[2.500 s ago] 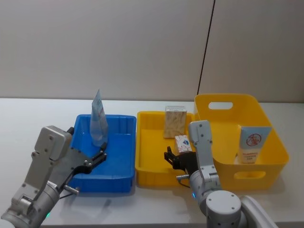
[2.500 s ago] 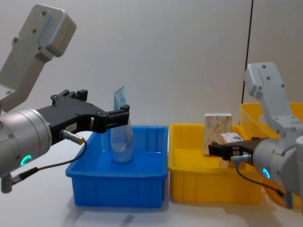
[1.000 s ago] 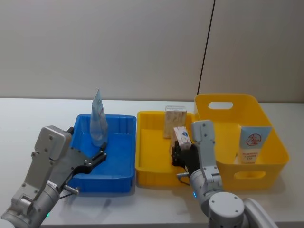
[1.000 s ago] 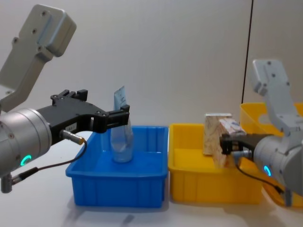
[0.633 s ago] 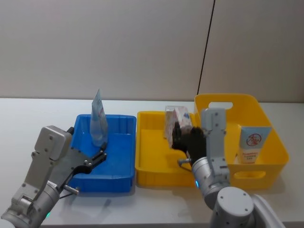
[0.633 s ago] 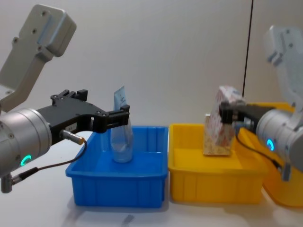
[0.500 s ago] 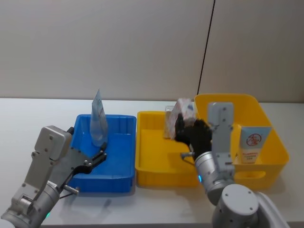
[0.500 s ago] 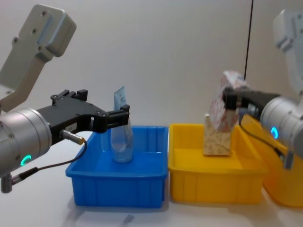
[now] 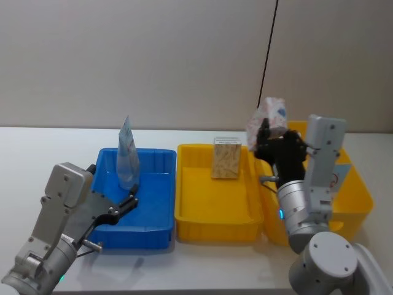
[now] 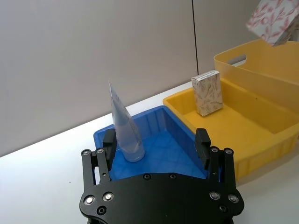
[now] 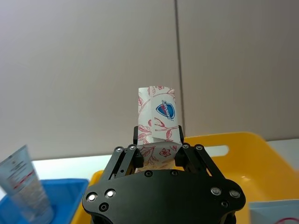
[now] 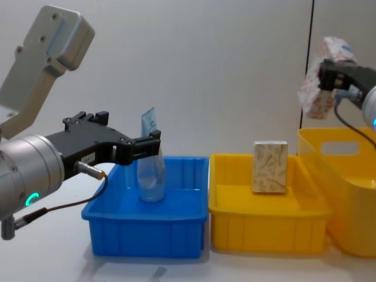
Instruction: Bimanual collaborative sorting of washing and personal care products
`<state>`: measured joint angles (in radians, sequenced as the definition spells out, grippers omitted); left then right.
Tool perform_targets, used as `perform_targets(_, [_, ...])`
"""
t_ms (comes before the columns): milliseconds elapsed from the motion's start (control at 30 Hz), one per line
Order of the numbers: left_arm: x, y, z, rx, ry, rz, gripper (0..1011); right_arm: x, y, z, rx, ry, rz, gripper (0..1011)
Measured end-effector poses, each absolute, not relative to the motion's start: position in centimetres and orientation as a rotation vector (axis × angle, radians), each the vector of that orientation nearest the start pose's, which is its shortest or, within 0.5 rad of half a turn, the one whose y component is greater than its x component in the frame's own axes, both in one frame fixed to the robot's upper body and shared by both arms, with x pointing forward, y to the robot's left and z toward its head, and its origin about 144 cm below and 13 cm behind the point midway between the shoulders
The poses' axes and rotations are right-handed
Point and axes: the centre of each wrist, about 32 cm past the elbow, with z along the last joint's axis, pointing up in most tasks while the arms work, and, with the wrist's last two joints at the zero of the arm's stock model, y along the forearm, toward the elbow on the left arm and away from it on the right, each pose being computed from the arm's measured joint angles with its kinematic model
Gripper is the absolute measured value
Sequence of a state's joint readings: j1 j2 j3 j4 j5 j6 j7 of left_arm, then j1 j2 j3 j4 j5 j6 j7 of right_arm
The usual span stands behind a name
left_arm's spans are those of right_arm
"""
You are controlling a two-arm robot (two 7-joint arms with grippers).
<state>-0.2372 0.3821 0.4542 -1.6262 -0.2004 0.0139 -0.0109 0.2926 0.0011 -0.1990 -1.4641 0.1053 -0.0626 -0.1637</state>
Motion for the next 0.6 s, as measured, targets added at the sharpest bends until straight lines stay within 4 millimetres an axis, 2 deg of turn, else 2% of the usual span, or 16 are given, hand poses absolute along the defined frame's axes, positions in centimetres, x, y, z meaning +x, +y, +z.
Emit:
perform_targets(267, [49.2, 19.8, 120.4, 0.061, -0.268, 1.124, 1001, 53.0, -17.1, 121.8, 0.212, -0.148, -1.6, 322])
perform_targets(600, [49.2, 19.8, 120.4, 0.061, -0.268, 1.124, 1001, 52.8, -17.9, 121.6, 0.075, -0.164, -1.665, 322])
